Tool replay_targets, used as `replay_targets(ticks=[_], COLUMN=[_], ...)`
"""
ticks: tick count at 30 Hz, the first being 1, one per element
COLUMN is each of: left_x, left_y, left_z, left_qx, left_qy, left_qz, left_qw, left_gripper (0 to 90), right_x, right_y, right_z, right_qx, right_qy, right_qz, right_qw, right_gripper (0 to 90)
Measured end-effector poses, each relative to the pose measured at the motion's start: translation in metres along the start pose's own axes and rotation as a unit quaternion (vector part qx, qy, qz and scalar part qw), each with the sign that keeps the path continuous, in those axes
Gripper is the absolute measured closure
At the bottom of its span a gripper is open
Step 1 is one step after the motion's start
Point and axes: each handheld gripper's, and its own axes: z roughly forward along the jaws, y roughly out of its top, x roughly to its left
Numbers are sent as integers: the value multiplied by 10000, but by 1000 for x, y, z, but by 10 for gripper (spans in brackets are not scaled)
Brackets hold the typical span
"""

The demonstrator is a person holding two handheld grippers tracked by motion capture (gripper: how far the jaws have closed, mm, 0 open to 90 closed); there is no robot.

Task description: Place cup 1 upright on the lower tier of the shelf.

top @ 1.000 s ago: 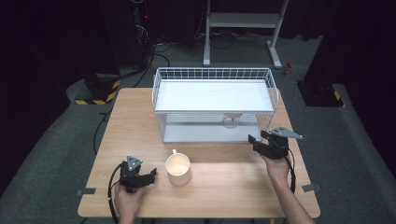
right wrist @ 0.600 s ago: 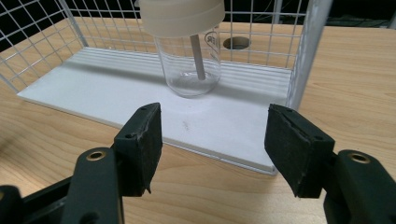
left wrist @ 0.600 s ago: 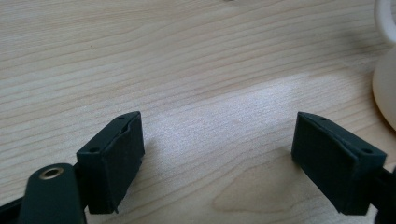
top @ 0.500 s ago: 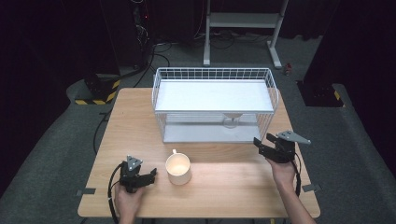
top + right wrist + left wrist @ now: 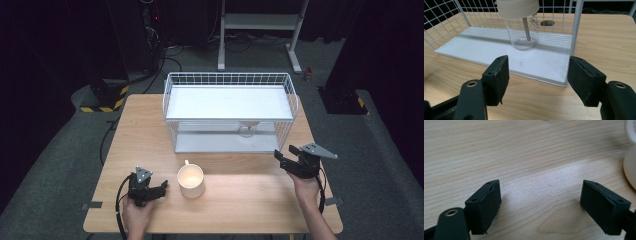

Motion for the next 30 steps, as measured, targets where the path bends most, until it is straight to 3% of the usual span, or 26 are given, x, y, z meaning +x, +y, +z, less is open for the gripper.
replay_targets(ticks=[30], left_x=[0], left_y=[0], left_z=[0], left_qx=[-9], left_qy=[4], left_qz=[-3], left_qw=[10000], left_gripper=[174], right_x=[-7], right_y=[-21], right_z=[-24], right_qx=[-67], right_qy=[-10], right_qz=[104], right_qw=[9999], right_gripper=[329])
